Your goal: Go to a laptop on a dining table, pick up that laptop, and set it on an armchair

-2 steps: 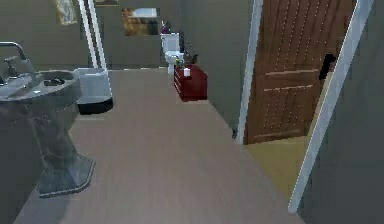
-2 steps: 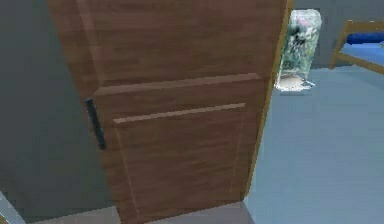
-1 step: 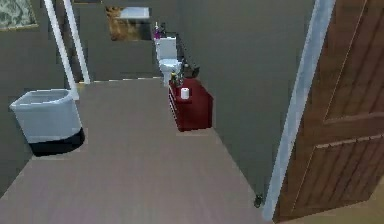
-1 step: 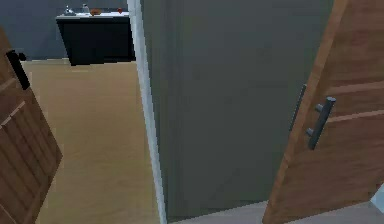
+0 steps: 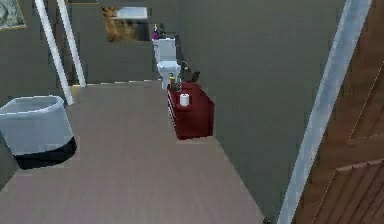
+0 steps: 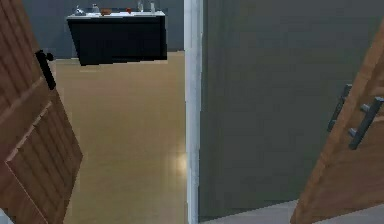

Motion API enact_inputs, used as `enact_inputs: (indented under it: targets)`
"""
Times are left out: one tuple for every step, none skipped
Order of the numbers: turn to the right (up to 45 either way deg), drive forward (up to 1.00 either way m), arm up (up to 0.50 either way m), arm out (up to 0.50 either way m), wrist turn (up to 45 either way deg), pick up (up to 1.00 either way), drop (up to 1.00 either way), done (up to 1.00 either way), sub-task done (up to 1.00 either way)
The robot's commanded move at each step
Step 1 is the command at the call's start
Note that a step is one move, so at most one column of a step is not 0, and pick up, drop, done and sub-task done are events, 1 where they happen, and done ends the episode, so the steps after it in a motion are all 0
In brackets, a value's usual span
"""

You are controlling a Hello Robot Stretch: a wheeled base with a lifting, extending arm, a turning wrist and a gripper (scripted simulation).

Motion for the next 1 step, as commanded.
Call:
enact_inputs:
  targets:
    - [45.0, 0.00, 0.00, 0.00, 0.0, 0.00, 0.00, 0.00, 0.00]
